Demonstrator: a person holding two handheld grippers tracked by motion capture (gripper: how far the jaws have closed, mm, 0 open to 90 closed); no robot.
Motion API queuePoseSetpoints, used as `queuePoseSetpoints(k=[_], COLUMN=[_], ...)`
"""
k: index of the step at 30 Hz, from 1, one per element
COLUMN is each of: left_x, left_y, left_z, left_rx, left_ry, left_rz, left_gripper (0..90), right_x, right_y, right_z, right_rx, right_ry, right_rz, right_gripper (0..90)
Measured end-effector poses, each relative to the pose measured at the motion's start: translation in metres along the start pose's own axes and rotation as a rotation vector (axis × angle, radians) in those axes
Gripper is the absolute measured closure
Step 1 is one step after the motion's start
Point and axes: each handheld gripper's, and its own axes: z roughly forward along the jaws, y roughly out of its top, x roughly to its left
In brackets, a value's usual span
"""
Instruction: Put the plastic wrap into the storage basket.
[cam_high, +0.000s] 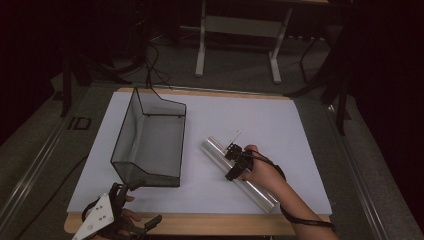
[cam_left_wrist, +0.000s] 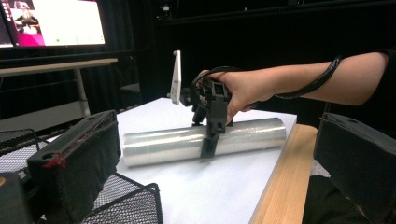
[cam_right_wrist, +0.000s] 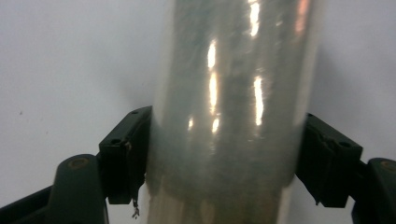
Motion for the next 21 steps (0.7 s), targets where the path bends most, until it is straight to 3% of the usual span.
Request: queuePoseSetpoints(k=[7, 11, 19, 21], left_x=[-0.0001, -0.001, -0.0003, -0.0001], left_y=[-0.0006, -0.0015, -0.0008, -0.0005], left_z=[0.0001, 0.001, 0.0011, 0.0003], left_rx=[-0.001, 0.006, 0.003, 0.002], left_ry=[-0.001, -0.005, 0.001, 0.003], left_rz=[-0.004, -0.002, 0.0, 0.001], left_gripper=[1.1, 1.0, 1.1, 1.1], right_x=[0.0011, 0.002, 0.0016, 0.0002], right_y=[0.0041, 0.009, 0.0089, 0.0078], right_z=[0.0031, 0.0087, 0.0067, 0.0061], right_rx=[0.051, 0.107, 0.097, 0.074], right_ry=[-0.017, -0.035, -0.036, -0.03], right_rz=[0.001, 0.017, 0.095, 0.119], right_gripper=[29.3, 29.5, 32.0, 32.1])
